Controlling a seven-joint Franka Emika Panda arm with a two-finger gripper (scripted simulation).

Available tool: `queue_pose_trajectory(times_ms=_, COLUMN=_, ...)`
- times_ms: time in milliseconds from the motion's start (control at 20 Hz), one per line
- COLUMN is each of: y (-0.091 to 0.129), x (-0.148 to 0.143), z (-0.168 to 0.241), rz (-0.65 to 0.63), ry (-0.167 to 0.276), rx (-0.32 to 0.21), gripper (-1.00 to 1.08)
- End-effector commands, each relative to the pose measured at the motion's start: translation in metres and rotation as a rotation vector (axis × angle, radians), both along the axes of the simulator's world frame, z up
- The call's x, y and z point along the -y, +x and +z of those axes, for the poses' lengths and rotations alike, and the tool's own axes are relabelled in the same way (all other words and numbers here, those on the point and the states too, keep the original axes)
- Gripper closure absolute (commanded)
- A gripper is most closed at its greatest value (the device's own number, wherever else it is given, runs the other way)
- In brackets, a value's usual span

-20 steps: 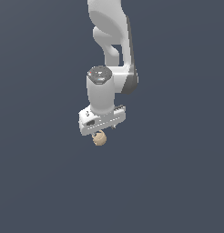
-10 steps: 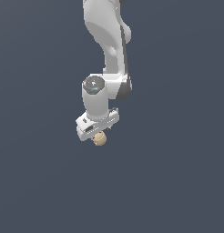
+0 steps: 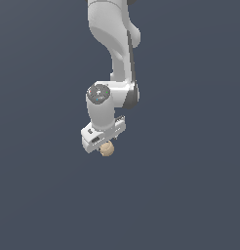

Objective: Pick up the object and move it to a goal position.

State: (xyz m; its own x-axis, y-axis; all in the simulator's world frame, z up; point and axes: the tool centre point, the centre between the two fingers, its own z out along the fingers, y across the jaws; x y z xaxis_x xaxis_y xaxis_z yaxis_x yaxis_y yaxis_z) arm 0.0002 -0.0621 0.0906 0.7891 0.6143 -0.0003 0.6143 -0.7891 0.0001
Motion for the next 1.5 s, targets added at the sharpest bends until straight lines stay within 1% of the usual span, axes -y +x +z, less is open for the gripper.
queue_pose_trajectory(times_ms=0, y=0.0, x=0.0, z=-0.001, rz=0.0, ry=0.0, rx=0.0, gripper=-0.92)
queue_pose_trajectory(times_ms=200, y=0.0, x=0.0, z=-0.014, rz=0.001, ry=0.0, rx=0.0, gripper=-0.92)
queue_pose_trajectory(times_ms=500, y=-0.001, x=0.0, z=-0.043, rz=0.004, ry=0.0, rx=0.0, gripper=-0.92)
queue_pose_trajectory(times_ms=750, y=0.0, x=0.0, z=-0.05, rz=0.005, ry=0.0, rx=0.0, gripper=-0.92)
queue_pose_trajectory(times_ms=800, y=0.0, x=0.0, z=-0.05, rz=0.005, ry=0.0, rx=0.0, gripper=1.08)
queue_pose_trajectory(times_ms=1450, y=0.0, x=0.0, z=-0.047, rz=0.004, ry=0.0, rx=0.001, gripper=1.08)
